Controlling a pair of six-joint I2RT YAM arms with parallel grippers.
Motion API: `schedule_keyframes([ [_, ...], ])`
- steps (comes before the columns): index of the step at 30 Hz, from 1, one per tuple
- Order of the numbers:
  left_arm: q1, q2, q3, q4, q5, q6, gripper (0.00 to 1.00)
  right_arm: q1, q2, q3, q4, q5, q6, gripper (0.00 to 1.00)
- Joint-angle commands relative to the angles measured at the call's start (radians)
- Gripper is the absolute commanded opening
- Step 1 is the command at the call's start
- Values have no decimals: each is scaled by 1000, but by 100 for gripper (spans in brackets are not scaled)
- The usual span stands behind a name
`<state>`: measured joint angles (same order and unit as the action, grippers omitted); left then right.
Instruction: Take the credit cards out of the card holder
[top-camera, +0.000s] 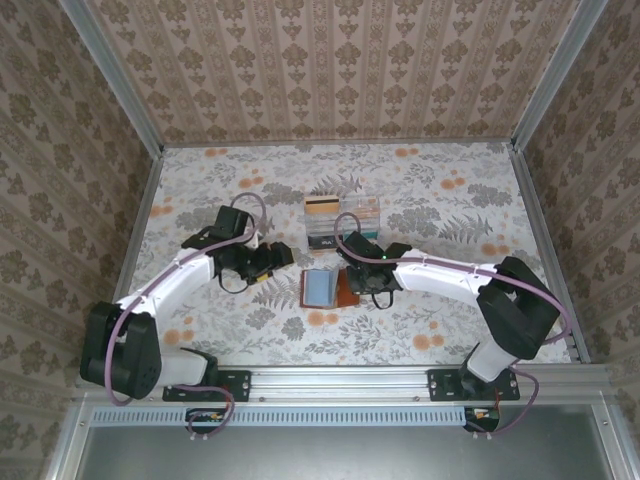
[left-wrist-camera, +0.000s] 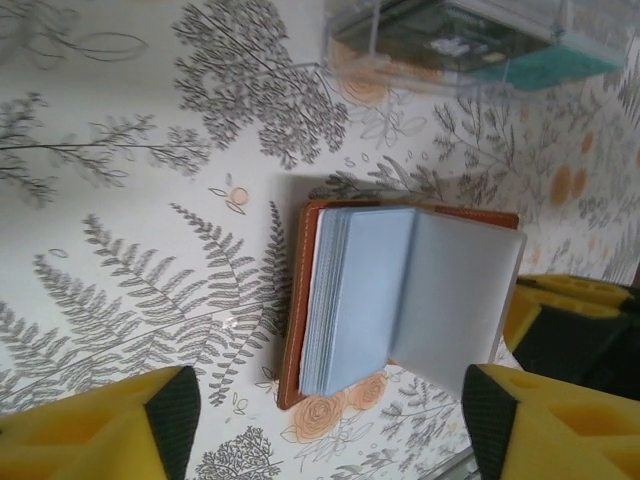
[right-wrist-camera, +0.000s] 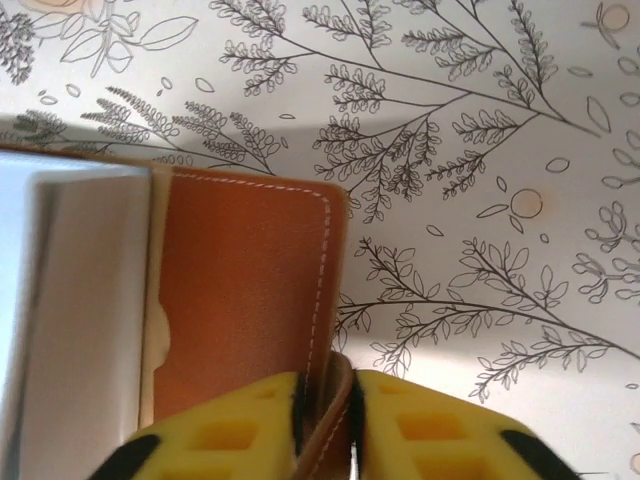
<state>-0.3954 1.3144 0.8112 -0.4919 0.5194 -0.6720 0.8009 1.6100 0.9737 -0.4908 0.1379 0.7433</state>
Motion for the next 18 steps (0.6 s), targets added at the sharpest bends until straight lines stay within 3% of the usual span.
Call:
schedule_keyframes([
  [1, -40, 19, -10, 60, 35, 19, 64, -1, 34, 13, 28, -26, 11, 9],
  [3, -55, 37, -15, 92, 54, 13, 55, -2, 41, 7, 41, -29, 17, 0],
  [6, -106, 83, -20, 126, 81, 6, 46, -4, 52, -7, 63, -34, 30, 0],
  [12, -141, 173, -26, 152, 93, -11, 42, -3, 53, -42, 115, -50, 70, 0],
  [18, -144, 194, -30, 96, 18, -9, 41, -2, 51, -63, 140, -61, 93, 0],
])
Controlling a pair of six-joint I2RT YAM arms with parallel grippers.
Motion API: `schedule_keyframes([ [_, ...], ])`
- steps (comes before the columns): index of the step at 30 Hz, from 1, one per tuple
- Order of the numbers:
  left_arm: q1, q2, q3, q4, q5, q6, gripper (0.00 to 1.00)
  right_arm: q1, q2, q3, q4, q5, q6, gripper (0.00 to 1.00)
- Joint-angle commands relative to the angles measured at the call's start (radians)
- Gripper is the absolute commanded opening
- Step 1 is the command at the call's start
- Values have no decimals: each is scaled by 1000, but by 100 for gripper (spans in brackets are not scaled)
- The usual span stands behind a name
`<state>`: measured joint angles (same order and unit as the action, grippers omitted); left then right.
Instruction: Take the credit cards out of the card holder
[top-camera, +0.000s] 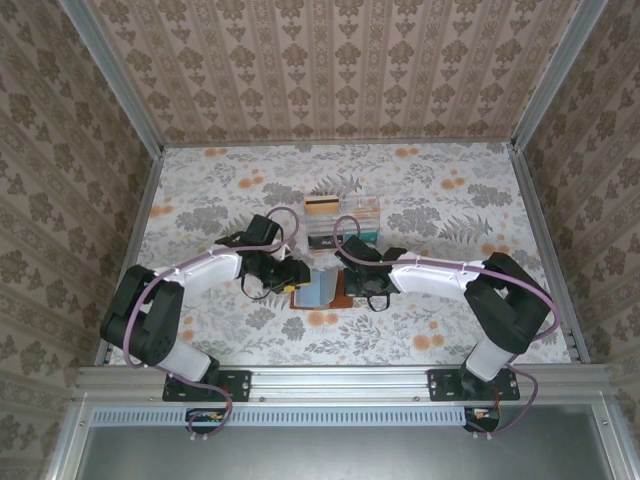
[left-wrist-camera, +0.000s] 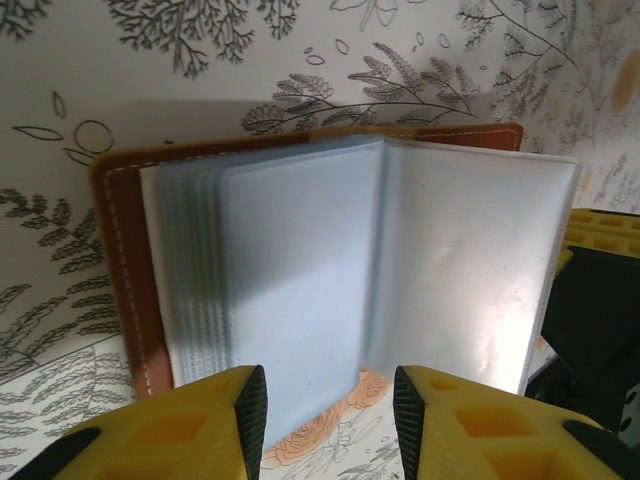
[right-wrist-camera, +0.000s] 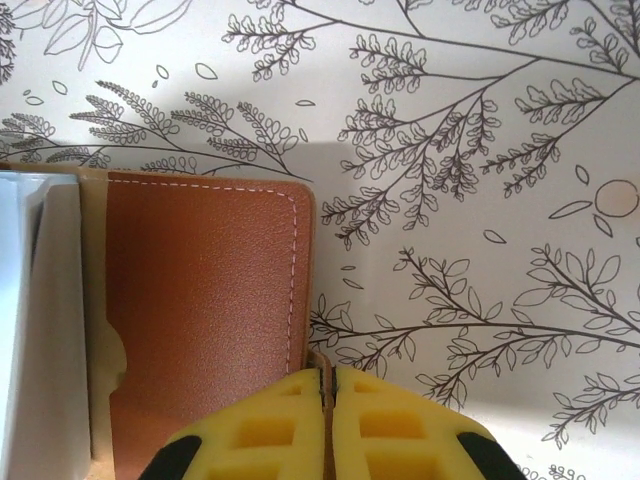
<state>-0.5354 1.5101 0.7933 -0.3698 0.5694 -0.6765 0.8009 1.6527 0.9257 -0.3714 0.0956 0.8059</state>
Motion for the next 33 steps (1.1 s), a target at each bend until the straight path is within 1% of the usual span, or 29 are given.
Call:
schedule_keyframes([
  [1, -5, -5, -16, -24, -35, -4, 41, -2, 6, -19, 23, -17, 32, 0],
  [9, -12, 46, -17, -21, -34, 7, 41, -1, 5, -28, 40, -24, 39, 0],
  [17, -19, 75, -26, 52, 35, -1, 43, -1, 16, -25, 48, -31, 41, 0],
  [22, -21, 58, -33, 97, 67, -14, 48, -1, 21, -22, 51, -33, 41, 1],
  [25, -21, 40, -34, 121, 109, -17, 51, -1, 23, -22, 51, -33, 42, 1],
  [29, -26, 38, -22, 129, 124, -13, 54, 0, 26, -19, 50, -33, 41, 1],
  [31, -31, 41, -15, 132, 133, -11, 59, 0, 26, -20, 51, -33, 42, 2],
  [33, -39, 38, -9, 144, 145, -10, 60, -1, 25, -18, 49, -33, 42, 2],
])
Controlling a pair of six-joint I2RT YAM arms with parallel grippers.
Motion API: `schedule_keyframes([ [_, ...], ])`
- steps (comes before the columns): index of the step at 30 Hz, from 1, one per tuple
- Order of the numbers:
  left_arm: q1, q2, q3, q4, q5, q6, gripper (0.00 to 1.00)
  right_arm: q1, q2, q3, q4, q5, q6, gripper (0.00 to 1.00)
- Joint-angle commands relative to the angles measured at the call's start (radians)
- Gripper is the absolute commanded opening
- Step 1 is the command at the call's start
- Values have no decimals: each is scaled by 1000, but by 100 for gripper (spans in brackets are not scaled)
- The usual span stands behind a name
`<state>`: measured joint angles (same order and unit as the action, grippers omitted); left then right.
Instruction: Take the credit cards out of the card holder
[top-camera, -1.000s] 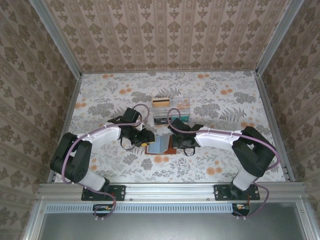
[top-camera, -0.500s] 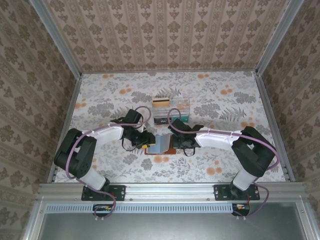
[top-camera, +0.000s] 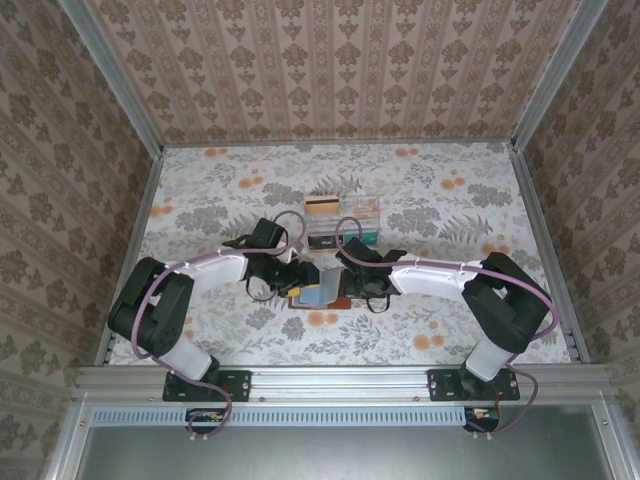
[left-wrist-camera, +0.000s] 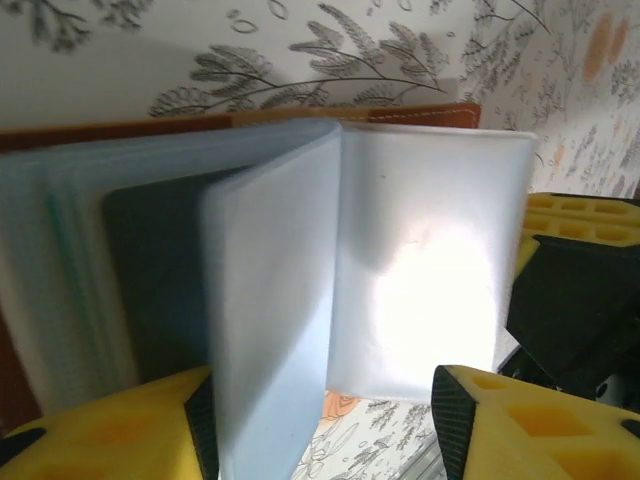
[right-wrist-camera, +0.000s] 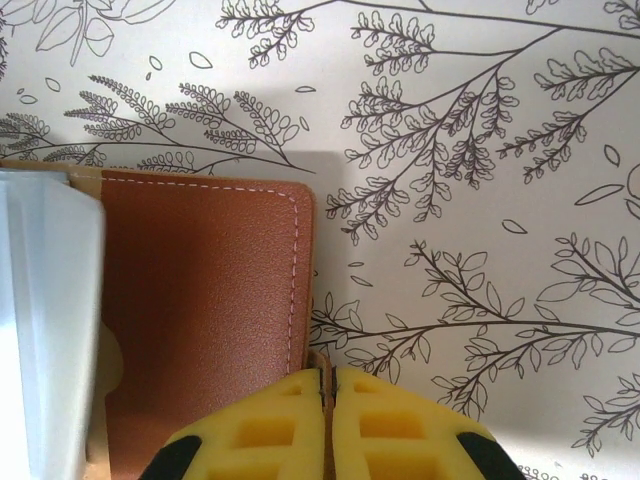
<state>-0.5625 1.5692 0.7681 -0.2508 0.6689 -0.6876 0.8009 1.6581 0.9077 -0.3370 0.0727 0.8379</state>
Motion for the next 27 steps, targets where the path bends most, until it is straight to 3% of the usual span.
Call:
schedule_keyframes([
  [1, -18, -21, 19, 36, 54, 1, 60, 0, 19, -1, 13, -8, 10, 3],
  [12, -71, 75, 116, 86, 103, -22, 50, -57, -150, -126, 129, -25, 65, 16],
  [27, -126, 280, 270, 73, 97, -36, 48, -65, -418, -283, 197, -38, 131, 27],
])
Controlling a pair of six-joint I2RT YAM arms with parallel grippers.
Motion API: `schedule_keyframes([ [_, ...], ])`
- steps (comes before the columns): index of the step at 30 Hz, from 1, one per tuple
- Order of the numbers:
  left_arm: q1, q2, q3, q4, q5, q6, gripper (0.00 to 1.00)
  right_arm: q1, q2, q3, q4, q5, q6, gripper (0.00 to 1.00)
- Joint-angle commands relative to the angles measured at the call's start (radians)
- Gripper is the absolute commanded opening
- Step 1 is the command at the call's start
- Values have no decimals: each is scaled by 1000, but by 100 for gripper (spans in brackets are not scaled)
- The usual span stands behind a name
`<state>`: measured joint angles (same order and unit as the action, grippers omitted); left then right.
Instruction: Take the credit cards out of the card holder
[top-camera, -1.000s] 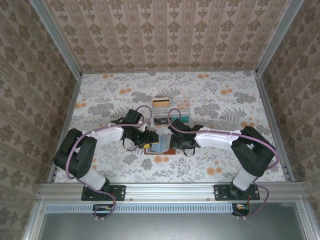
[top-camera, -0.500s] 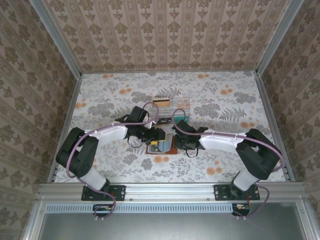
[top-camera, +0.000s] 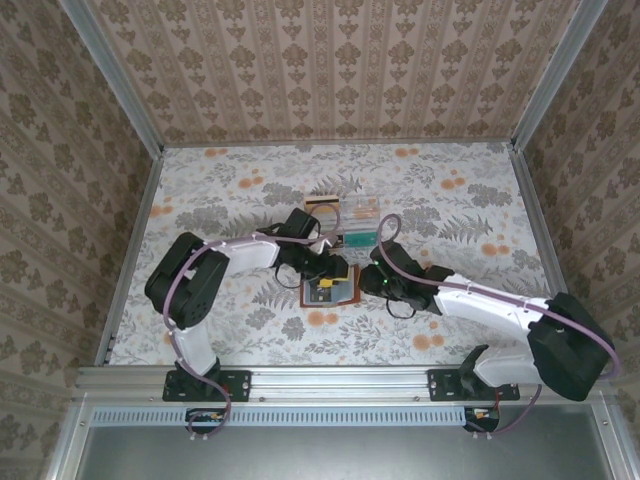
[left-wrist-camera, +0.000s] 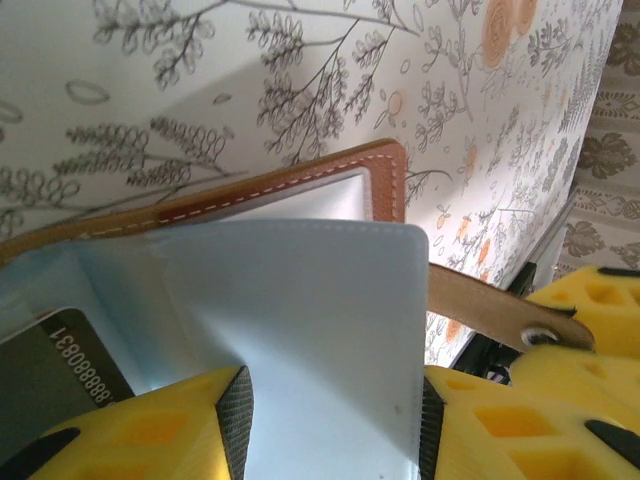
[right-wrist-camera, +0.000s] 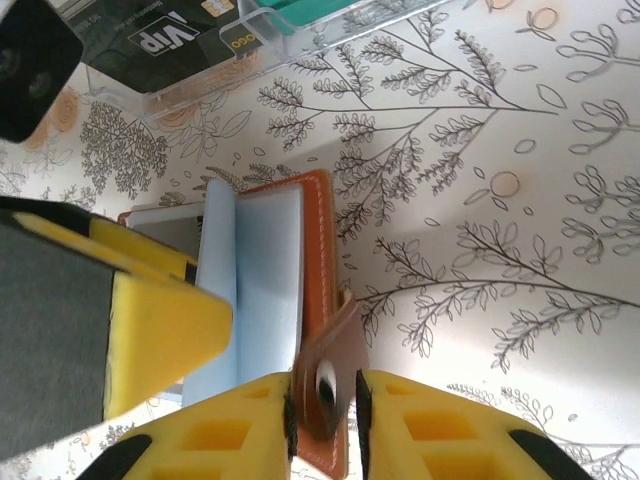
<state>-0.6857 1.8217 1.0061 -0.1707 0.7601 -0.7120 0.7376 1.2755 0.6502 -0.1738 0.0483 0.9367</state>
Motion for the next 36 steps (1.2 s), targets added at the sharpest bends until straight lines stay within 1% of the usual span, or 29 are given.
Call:
schedule_keyframes([
  [1, -3, 38, 38, -9, 4, -14, 48, 2, -41, -30, 43, -24, 34, 27],
  [4, -3, 43, 42, -19, -20, -25, 47, 14, -43, -26, 63, -44, 27, 27],
  [8, -3, 26, 46, -49, -47, -15, 47, 39, -28, -10, 105, -63, 19, 23],
  [10, -3, 27, 50, -55, -47, -13, 50, 54, -3, 1, 139, -83, 14, 23],
  [14, 1, -7, 48, -55, -53, -23, 62, 67, 49, 27, 143, -89, 13, 23],
  [16, 9, -37, 44, -56, -60, -30, 64, 68, 51, 22, 163, -90, 17, 23],
  [19, 25, -71, 47, -74, -60, -34, 65, 69, 69, 40, 154, -106, 5, 23],
  [24, 69, -162, 22, -113, -83, -33, 63, 69, 98, 52, 142, -91, -1, 22],
  [26, 93, -209, 4, -142, -95, -28, 62, 68, 108, 69, 122, -84, -11, 20],
  [28, 113, -251, -20, -173, -110, -18, 58, 69, 158, 86, 110, -81, -27, 19],
  [29, 124, -273, -34, -197, -138, -8, 55, 69, 171, 96, 100, -75, -35, 18],
  [32, 150, -321, -85, -239, -174, 12, 44, 66, 201, 123, 69, -50, -55, 15],
  [34, 163, -340, -127, -239, -179, 14, 36, 62, 215, 140, 42, -31, -69, 14],
  [36, 168, -345, -170, -227, -179, 11, 35, 60, 232, 166, 1, -3, -89, 14],
])
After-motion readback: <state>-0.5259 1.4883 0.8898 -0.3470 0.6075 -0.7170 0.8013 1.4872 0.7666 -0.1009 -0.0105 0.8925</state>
